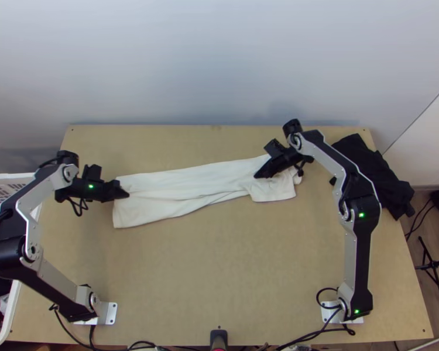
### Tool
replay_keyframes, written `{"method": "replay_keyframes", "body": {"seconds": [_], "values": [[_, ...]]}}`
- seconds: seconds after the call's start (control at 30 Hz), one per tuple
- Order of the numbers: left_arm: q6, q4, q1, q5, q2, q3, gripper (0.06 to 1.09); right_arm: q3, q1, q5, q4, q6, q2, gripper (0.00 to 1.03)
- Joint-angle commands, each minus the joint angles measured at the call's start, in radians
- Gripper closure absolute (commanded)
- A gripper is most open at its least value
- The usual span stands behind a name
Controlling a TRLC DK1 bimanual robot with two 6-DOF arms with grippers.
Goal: Fold the t-shirt
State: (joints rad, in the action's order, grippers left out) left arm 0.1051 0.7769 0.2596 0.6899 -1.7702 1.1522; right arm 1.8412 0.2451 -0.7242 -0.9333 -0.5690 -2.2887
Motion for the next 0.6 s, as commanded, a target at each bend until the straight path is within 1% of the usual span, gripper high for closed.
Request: {"method": "replay_keyframes", "body": {"seconds": [0.0,0.07,0.2,0.33,0.43,0.5,0.57], "values": [[0.024,0.047,0.044,0.019,0.052,0.003,1.05,0.049,-0.021,-0.067,-0.068,0.003,0.064,1.00],[0.028,0.056,0.063,0.022,0.064,0.001,1.05,0.067,-0.032,-0.087,-0.104,0.001,0.089,1.00],[0.074,0.102,0.121,0.034,0.086,0.009,1.05,0.067,-0.066,-0.098,-0.139,-0.003,0.136,1.00],[0.156,0.174,0.198,0.034,0.087,0.024,1.05,0.059,-0.102,-0.100,-0.156,-0.008,0.158,1.00],[0.206,0.200,0.279,0.034,0.083,0.032,1.05,0.055,-0.121,-0.100,-0.170,-0.009,0.158,1.00],[0.222,0.223,0.325,0.036,0.075,0.053,1.05,0.049,-0.125,-0.100,-0.176,-0.009,0.161,1.00],[0.222,0.239,0.323,0.042,0.069,0.072,1.05,0.041,-0.122,-0.100,-0.194,-0.019,0.167,1.00]]}}
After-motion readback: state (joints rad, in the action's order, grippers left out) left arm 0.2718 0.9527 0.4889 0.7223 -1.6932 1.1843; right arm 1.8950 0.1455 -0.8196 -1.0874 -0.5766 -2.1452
